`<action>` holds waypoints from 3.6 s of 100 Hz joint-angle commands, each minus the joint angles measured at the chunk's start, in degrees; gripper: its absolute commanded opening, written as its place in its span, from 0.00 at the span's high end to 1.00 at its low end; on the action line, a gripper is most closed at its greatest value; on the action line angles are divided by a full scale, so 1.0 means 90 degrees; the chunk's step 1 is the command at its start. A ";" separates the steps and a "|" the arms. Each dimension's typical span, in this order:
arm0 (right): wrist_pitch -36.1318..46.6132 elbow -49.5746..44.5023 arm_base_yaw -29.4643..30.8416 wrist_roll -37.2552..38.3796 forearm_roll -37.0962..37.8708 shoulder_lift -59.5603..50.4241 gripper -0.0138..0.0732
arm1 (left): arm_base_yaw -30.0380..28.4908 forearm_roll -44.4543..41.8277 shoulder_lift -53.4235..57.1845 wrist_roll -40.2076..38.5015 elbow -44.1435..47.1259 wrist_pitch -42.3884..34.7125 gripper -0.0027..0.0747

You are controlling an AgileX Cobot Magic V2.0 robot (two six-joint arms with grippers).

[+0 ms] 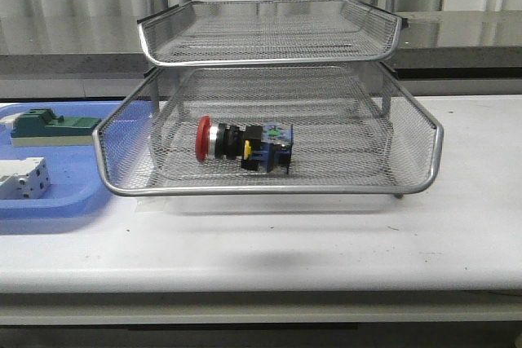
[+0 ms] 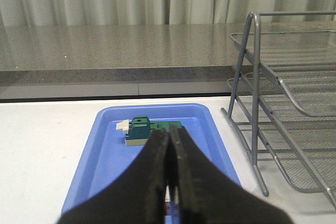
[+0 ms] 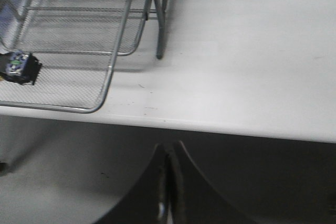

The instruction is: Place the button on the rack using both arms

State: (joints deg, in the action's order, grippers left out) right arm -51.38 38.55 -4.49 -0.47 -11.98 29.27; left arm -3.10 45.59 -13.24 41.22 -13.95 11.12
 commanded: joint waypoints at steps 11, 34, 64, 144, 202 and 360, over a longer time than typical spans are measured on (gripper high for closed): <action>0.0264 0.0223 -0.0031 -0.0013 -0.1193 0.0707 0.92 | -0.0015 0.0122 -0.0053 -0.0015 -0.0187 -0.0366 0.99; -0.0019 0.0223 -0.0033 -0.0355 -0.1466 0.1887 0.92 | -0.0015 0.0122 -0.0053 -0.0015 -0.0187 -0.0366 0.99; 0.0485 0.0092 -0.0712 -0.0751 -0.1725 0.3127 0.92 | -0.0015 0.0122 -0.0053 -0.0015 -0.0187 -0.0366 0.99; 0.4297 -0.0019 -0.3968 -0.0740 -0.2069 0.5600 0.91 | -0.0015 0.0122 -0.0053 -0.0015 -0.0187 -0.0366 0.99; 0.5270 0.0466 -0.4114 -0.0746 -0.2063 0.6234 0.91 | -0.0015 0.0122 -0.0053 -0.0015 -0.0187 -0.0366 0.99; 0.3551 0.2110 -0.1956 -0.0752 -0.0283 0.5338 0.91 | -0.0015 0.0122 -0.0053 -0.0015 -0.0187 -0.0366 0.99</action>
State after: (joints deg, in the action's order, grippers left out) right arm -20.02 56.47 -25.17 -6.64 -17.10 82.83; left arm -3.10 45.59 -13.24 41.33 -13.95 11.12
